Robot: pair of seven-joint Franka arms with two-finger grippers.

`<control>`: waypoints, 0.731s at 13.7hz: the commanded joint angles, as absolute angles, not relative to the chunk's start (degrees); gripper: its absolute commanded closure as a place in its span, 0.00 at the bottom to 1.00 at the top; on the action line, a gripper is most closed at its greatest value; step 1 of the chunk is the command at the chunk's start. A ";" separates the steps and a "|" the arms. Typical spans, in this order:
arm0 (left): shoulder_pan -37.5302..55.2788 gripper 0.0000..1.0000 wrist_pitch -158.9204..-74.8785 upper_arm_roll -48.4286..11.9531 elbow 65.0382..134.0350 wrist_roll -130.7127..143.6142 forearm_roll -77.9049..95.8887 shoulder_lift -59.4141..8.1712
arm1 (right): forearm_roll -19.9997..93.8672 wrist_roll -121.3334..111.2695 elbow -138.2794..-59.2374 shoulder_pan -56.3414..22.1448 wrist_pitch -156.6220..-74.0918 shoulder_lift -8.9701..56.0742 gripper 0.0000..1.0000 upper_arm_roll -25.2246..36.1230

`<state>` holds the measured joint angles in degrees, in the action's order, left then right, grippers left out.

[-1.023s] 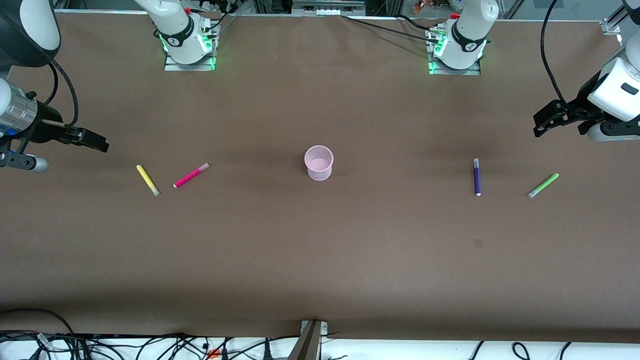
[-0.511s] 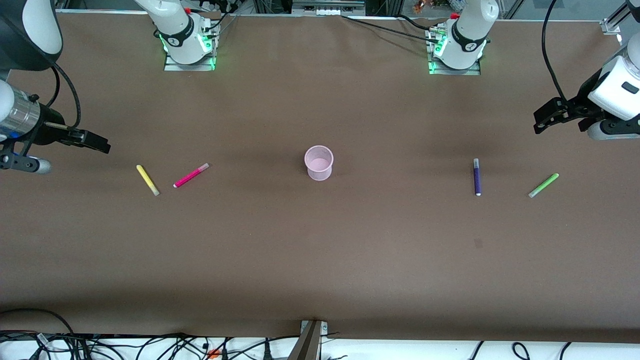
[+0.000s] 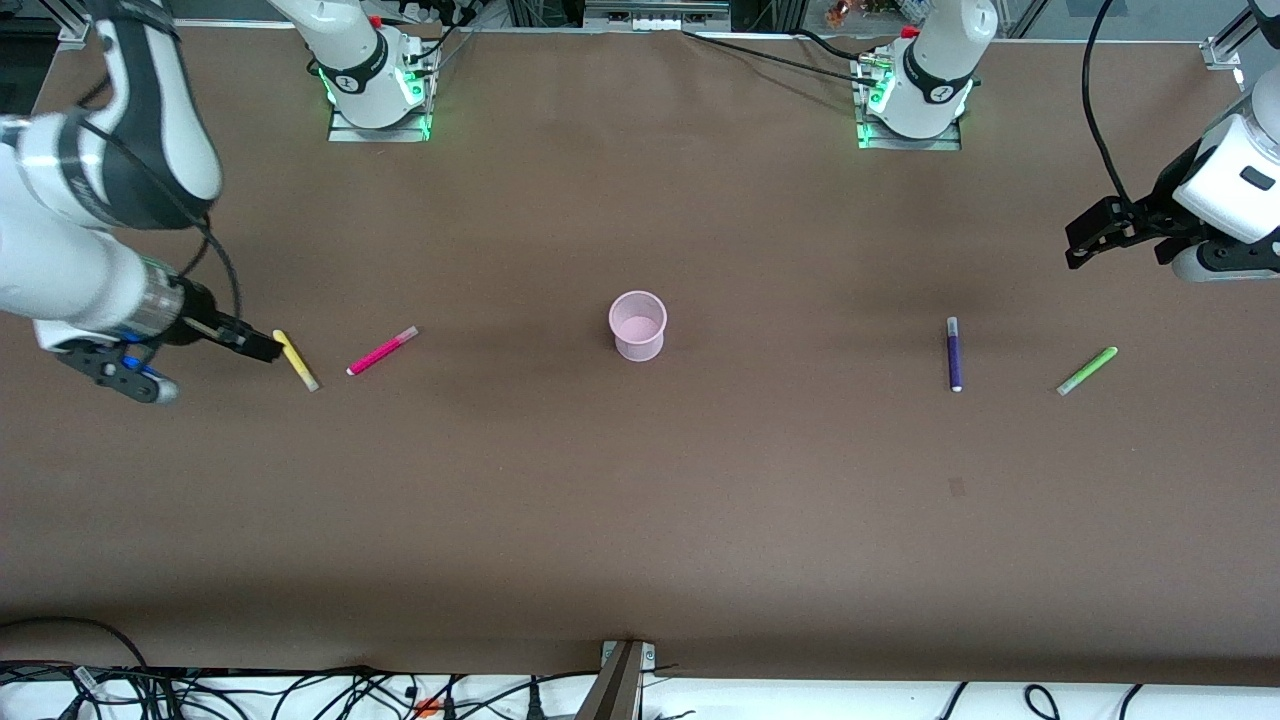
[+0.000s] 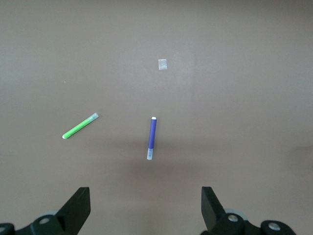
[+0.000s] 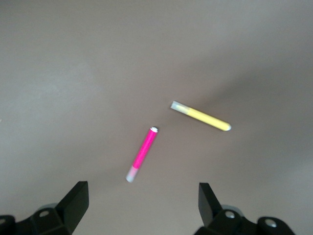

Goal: Organize pens into pink holder with both arms
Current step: 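Reach the right gripper to the pink marker while the left gripper reaches the purple marker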

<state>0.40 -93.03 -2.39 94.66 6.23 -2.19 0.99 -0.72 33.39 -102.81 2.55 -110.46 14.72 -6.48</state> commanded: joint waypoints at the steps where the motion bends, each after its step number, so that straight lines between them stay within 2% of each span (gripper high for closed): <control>1: 0.44 0.00 -91.49 -2.37 92.81 4.83 -1.58 -0.44 | -0.70 36.56 -111.94 2.64 -119.59 13.54 0.01 -6.50; 4: 0.18 0.00 -90.80 -2.29 93.51 5.01 -1.67 -5.17 | -0.70 38.85 -120.82 2.29 -133.81 14.15 0.01 -6.59; 7: 0.00 0.00 -90.87 -2.29 93.87 4.83 -2.89 -11.49 | -1.05 38.76 -124.88 1.93 -144.90 17.83 0.01 -6.50; 10: 0.26 0.00 -96.65 -2.37 95.96 4.75 -5.26 -15.64 | -1.05 38.67 -125.33 1.93 -149.33 20.74 0.01 -6.50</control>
